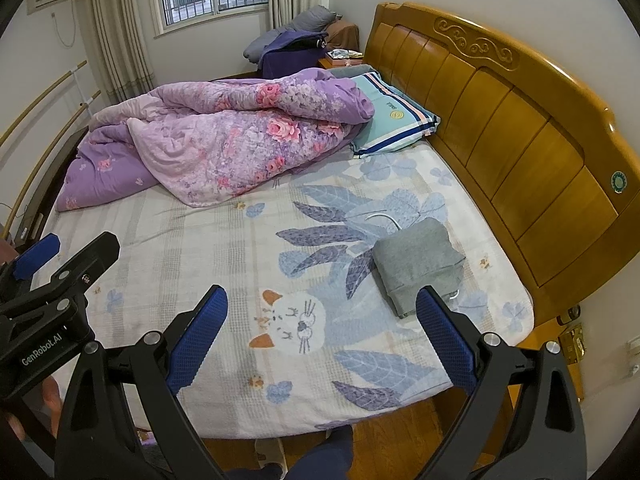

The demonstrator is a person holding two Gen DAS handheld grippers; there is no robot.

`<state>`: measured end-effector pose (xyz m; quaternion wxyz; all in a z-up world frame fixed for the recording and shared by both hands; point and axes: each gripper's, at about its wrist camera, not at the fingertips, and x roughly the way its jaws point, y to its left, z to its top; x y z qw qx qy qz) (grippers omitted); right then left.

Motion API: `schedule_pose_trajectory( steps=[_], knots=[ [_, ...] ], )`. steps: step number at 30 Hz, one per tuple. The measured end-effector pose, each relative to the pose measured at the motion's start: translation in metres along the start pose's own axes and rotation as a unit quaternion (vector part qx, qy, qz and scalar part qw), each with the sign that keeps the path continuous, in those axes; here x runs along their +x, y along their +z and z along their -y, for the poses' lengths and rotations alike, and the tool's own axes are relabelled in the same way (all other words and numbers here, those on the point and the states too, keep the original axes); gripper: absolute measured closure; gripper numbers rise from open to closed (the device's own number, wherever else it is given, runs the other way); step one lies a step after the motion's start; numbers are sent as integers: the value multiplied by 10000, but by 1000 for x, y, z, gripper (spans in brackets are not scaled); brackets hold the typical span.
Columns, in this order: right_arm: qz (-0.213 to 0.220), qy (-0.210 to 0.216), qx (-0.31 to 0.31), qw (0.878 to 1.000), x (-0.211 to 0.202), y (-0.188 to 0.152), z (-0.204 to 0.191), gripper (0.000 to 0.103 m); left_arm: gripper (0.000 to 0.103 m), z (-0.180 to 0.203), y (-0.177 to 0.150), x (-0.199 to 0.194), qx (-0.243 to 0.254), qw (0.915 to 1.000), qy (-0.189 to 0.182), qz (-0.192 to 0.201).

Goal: Fold large clothes

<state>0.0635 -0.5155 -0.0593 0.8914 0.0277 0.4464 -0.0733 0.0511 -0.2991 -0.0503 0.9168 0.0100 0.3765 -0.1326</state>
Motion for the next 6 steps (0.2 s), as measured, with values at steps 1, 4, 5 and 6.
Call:
schedule_pose_trajectory(
  steps=[1,4,5,6],
  knots=[
    [-10,21,4,10000,1,-1,1,11,5,1,0,2,-4,10000,-26,-53],
    [-58,87,31,9999,8,-1,10,11,5,8,-1,10,-3,9999,-14,-172],
    [-95,125,52,9999,12,-2,13,11,5,12,-2,13,38,9998,55,-209],
    [-133,203,88,9997,17,-3,19,11,5,18,-2,19,78,9996,87,-242]
  ],
)
